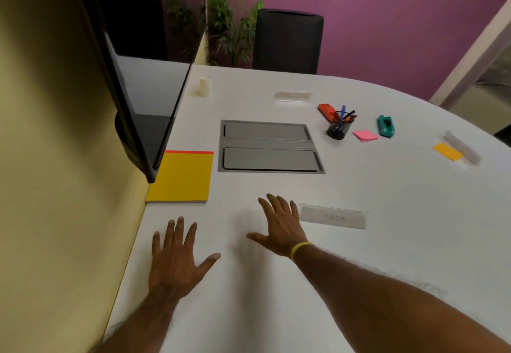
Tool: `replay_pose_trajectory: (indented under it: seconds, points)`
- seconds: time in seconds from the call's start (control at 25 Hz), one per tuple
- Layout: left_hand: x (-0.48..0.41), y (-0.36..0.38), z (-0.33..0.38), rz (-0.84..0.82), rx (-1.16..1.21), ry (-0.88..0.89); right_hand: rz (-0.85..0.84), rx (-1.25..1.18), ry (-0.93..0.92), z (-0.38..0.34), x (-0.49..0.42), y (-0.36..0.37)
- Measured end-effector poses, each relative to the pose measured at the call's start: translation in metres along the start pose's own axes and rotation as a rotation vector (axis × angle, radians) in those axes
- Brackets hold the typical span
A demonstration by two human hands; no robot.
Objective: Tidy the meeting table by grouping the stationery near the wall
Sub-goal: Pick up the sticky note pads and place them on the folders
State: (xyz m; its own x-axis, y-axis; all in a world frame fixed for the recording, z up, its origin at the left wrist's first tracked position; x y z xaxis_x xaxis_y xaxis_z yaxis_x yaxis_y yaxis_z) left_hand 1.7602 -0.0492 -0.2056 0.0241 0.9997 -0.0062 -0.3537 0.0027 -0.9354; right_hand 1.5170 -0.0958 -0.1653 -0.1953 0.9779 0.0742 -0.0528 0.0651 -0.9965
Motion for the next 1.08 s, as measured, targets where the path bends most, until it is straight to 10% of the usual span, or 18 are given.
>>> replay_pose_trajectory:
  seconds: [1.08]
  points:
    - [0.197,-0.036,0.58,0.027,-0.099,0.472,-0.027,0.097,0.366,0.444,0.447,-0.088]
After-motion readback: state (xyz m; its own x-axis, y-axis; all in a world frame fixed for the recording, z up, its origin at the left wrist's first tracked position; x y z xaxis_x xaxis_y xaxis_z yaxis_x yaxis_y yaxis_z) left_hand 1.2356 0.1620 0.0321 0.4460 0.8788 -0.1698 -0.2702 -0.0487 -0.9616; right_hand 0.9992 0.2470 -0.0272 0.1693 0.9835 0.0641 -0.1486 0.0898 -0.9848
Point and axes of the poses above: each hand's wrist, its own x-axis away from the middle knuckle, its own y-axis out of the palm, z = x × y, the point moved 7 cm from there along -x, towards the middle knuckle, and after that the axes turned 13 degrees about x, right-handed, at the moved point
